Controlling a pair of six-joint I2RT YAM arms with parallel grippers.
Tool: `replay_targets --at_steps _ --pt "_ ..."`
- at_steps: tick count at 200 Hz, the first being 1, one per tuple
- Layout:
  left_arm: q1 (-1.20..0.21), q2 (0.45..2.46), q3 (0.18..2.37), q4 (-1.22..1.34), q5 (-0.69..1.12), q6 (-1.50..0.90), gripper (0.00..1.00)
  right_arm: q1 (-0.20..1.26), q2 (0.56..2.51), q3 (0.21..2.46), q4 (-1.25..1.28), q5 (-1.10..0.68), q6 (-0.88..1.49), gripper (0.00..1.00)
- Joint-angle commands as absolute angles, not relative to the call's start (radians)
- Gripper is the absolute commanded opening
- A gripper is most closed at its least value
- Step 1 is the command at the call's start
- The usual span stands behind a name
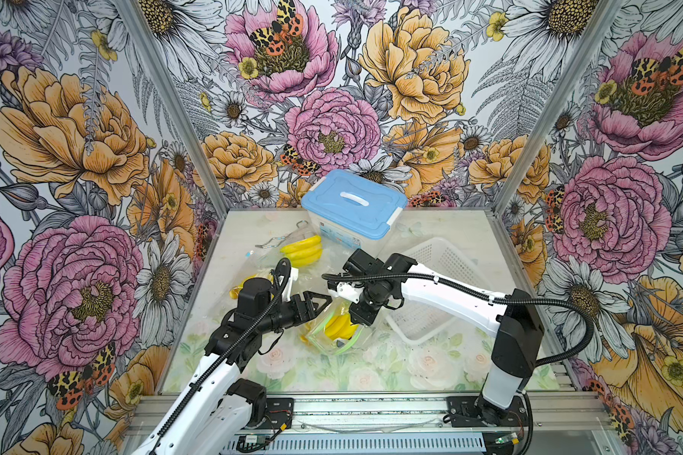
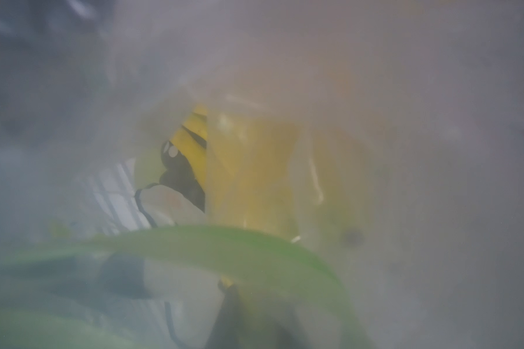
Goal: Open the zip-top bag and take out the banana
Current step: Pick up the banana from the zipper food storage bag.
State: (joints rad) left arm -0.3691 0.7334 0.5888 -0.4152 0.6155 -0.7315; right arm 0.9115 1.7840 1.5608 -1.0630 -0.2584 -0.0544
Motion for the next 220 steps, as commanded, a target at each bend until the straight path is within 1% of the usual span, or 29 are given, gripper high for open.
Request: replay_targets --at_steps 1,22,45,58,74,82,113,150,183,210,220 --pt "-0.426 0.773 0.608 -0.421 0.625 -0.662 0.74 0.903 1.793 1.600 -1.054 -0.271 -0.069 0.00" --pt "-0.464 0.814 0.622 -0.440 0.592 -0.626 0.74 0.896 1.792 1.602 -1.054 -0.276 -0.069 0.00" --pt "-0.497 0.865 0.648 -0.470 0.548 -0.579 0.70 0.890 1.790 1.603 -1.055 -0.279 -0.074 0.00" --pt "-0.507 0.899 0.669 -0.489 0.513 -0.557 0.61 0.890 1.789 1.604 -1.055 -0.279 -0.079 0.00" --pt "-0.512 0.929 0.684 -0.493 0.456 -0.550 0.47 0.890 1.791 1.603 -1.055 -0.285 -0.082 0.00" --pt "-0.514 0.944 0.693 -0.495 0.423 -0.549 0.42 0.890 1.790 1.603 -1.054 -0.287 -0.083 0.00" --pt "-0.548 0.984 0.731 -0.476 0.267 -0.574 0.30 0.893 1.795 1.599 -1.054 -0.309 -0.099 0.00" --pt "-0.608 1.004 0.754 -0.427 0.098 -0.636 0.26 0.912 1.807 1.595 -1.051 -0.315 -0.101 0.00" --pt "-0.622 0.943 0.717 -0.416 -0.046 -0.709 0.24 0.934 1.802 1.586 -1.049 -0.303 -0.080 0.00" --pt "-0.621 0.871 0.719 -0.510 -0.200 -0.740 0.24 0.949 1.770 1.557 -1.045 -0.267 -0.069 0.00" --pt "-0.609 0.845 0.707 -0.507 -0.203 -0.756 0.24 0.961 1.761 1.542 -1.043 -0.267 -0.078 0.00"
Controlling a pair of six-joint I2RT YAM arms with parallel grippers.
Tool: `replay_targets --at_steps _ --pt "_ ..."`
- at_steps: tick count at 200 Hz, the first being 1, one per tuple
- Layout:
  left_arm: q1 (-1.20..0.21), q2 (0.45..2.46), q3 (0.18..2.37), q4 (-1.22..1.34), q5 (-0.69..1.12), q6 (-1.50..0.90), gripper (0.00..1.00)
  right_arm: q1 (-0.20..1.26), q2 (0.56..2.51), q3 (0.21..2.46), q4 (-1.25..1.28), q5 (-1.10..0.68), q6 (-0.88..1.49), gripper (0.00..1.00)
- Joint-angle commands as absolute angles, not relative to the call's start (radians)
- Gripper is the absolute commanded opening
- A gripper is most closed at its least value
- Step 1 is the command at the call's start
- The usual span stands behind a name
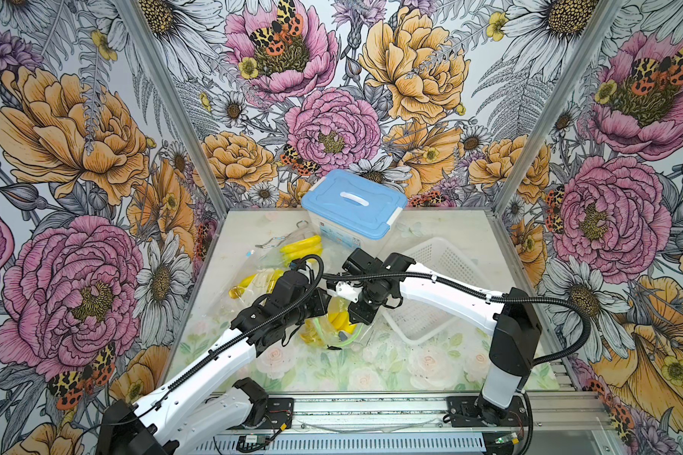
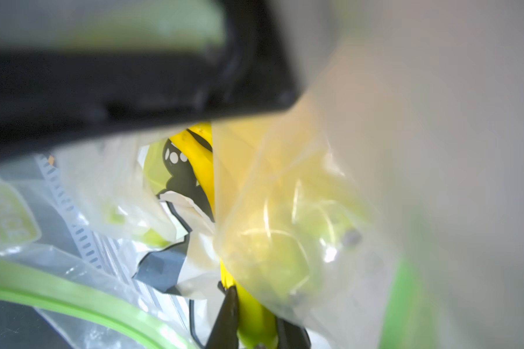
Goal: Open the zip-top bag and take out the banana
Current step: Pick up the banana from the zipper food storage bag.
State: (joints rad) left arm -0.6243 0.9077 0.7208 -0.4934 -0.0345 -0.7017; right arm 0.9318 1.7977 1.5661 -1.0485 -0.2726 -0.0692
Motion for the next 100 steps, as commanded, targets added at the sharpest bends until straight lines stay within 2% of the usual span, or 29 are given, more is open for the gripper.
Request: replay_targets --at_steps 1,46,77,100 --pt "-0.607 0.842 0.706 -0.507 -0.203 -0.758 0.24 0.961 1.760 1.541 -1.043 -0.267 -0.079 0.00" --pt "-0.569 0.831 0.666 -0.412 -0.172 -0.805 0.24 0.998 1.775 1.523 -1.039 -0.266 -0.094 0.00" --pt "-0.558 0.783 0.663 -0.438 -0.257 -0.822 0.24 1.017 1.783 1.503 -1.033 -0.237 -0.101 0.00" --pt "-0.489 0.778 0.632 -0.351 -0.067 -0.802 0.33 1.013 1.788 1.492 -1.033 -0.214 -0.060 0.00"
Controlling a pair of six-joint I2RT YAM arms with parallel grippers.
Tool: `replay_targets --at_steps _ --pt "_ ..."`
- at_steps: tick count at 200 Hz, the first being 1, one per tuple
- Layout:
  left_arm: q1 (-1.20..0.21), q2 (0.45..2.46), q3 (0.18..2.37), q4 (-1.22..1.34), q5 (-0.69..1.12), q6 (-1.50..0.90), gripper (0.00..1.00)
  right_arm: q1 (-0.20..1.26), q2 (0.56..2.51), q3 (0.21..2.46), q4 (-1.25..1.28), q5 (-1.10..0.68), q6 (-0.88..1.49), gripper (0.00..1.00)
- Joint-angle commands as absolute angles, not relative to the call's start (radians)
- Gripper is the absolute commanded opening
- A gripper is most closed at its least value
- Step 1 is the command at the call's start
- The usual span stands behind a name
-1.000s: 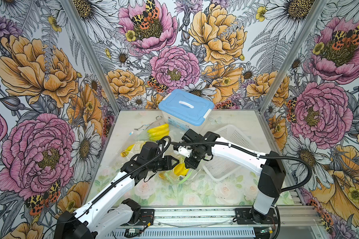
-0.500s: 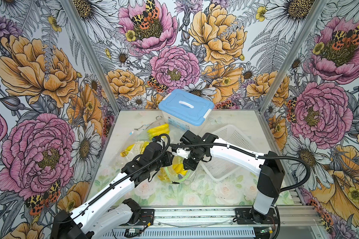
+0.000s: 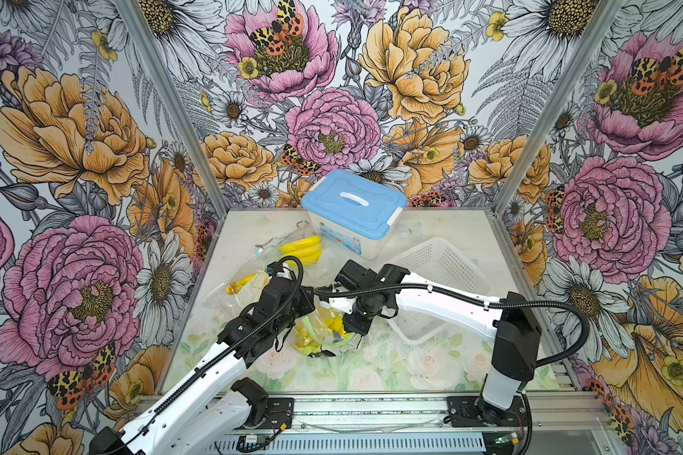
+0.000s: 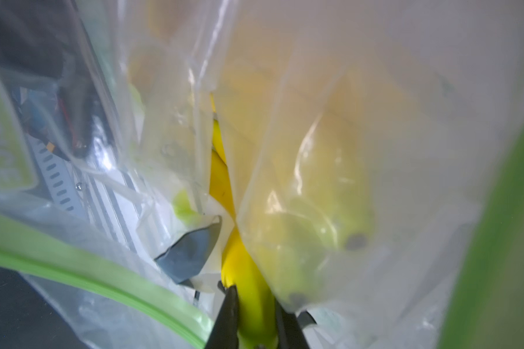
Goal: Open the zip-top bag and take out the banana
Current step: Pick up the banana from the zipper food storage bag.
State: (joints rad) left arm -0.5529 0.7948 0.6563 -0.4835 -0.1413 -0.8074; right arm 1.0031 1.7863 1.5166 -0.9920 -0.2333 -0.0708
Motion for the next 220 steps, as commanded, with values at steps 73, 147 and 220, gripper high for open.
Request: replay_targets --at_steps 73,147,220 --pt "-0.541 0.816 0.628 -0.426 0.246 -0.666 0.69 0.955 1.753 1.575 -0.966 -0.157 -0.010 0.00" --pt "-0.499 0.784 0.584 -0.434 0.322 -0.644 0.72 0.921 1.741 1.594 -0.945 -0.208 -0.015 0.00" --pt "-0.533 0.914 0.635 -0.515 0.280 -0.518 0.76 0.917 1.731 1.625 -0.928 -0.267 -0.031 0.00"
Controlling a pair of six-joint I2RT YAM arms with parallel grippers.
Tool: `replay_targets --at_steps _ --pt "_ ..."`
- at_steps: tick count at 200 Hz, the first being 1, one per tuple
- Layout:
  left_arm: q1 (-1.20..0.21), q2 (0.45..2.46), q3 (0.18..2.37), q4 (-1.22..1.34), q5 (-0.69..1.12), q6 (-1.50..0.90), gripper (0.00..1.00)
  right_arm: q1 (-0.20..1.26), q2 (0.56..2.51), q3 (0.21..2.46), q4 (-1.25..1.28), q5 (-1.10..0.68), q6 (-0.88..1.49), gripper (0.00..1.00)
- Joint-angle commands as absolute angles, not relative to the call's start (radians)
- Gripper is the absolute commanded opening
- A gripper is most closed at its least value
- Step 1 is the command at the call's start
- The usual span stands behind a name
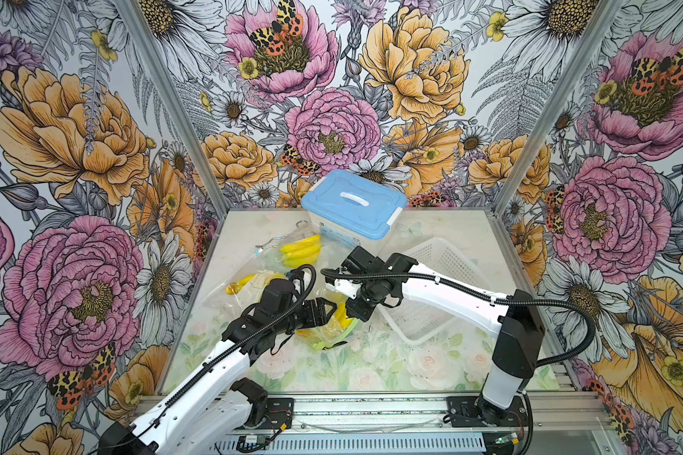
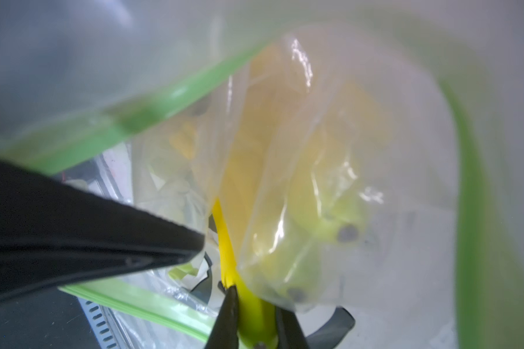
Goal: Open the zip-top bag and take out the banana
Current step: Pick up the banana from the zipper food storage bag.
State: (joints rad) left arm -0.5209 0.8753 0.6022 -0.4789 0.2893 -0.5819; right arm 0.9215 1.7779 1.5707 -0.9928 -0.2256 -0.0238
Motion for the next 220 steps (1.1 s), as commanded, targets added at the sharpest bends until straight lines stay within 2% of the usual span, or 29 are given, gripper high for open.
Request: replay_targets --at_steps 1,10,22,53,71,78,87,138,188,220 --pt "-0.535 0.916 0.635 -0.515 0.277 -0.518 0.77 0.916 1.730 1.625 -0.928 -0.267 -0.031 0.00" --pt "-0.535 0.927 0.640 -0.513 0.262 -0.518 0.75 0.917 1.729 1.622 -0.928 -0.268 -0.031 0.00" --pt "-0.533 0.944 0.651 -0.512 0.241 -0.515 0.68 0.919 1.725 1.616 -0.928 -0.268 -0.029 0.00" --pt "-0.535 1.005 0.686 -0.493 0.227 -0.524 0.41 0.926 1.717 1.612 -0.924 -0.268 -0.024 0.00" --pt "-0.544 1.049 0.712 -0.493 0.220 -0.527 0.29 0.927 1.712 1.612 -0.915 -0.268 -0.020 0.00" --pt "-0.552 1.061 0.722 -0.492 0.212 -0.531 0.20 0.929 1.713 1.611 -0.911 -0.269 -0.017 0.00" --pt "-0.556 1.073 0.735 -0.498 0.192 -0.532 0.00 0.929 1.710 1.605 -0.905 -0.274 -0.015 0.00" --pt "-0.535 1.022 0.785 -0.499 0.094 -0.547 0.00 0.945 1.715 1.546 -0.894 -0.378 -0.024 0.00" --pt "-0.467 0.909 0.725 -0.404 0.138 -0.657 0.00 0.963 1.750 1.533 -0.895 -0.370 -0.020 0.00" --pt "-0.436 0.890 0.680 -0.415 0.150 -0.709 0.00 0.979 1.746 1.533 -0.894 -0.286 -0.022 0.00"
